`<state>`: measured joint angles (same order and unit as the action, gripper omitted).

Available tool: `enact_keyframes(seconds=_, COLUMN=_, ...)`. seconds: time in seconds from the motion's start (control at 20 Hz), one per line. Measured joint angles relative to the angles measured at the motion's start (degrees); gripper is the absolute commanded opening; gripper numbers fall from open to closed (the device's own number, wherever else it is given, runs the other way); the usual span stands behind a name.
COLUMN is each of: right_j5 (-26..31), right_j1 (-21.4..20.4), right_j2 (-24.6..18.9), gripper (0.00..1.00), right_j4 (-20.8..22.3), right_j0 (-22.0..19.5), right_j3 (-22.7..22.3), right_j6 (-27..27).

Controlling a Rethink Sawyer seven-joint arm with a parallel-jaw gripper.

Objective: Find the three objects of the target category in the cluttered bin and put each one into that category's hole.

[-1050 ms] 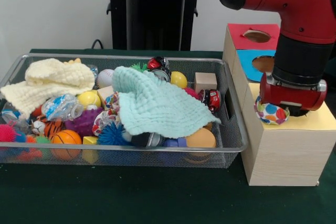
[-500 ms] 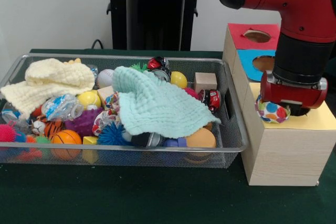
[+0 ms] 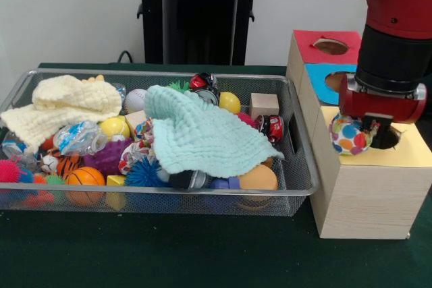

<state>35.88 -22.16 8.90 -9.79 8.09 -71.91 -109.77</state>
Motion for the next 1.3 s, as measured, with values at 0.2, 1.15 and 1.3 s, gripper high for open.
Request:
enact_keyframes(seconds=0.2, right_j5=1.2, right_j1=-1.15, right_j2=0.0, gripper=0.0, right_j4=0.0, right_j0=0.0, right_j3=-0.01, right_j6=0.0)
enact_keyframes(seconds=1.15, right_j5=2.16, right_j1=-2.06, right_j2=-0.57, gripper=1.0, right_j4=0.2, right_j0=-0.14, right_j3=-0.46, right_j6=0.01)
enact_keyframes(seconds=1.3, right_j5=2.16, right_j1=-2.06, right_j2=-0.59, gripper=1.0, right_j4=0.21, right_j0=-0.14, right_j3=-0.46, right_j6=0.01)
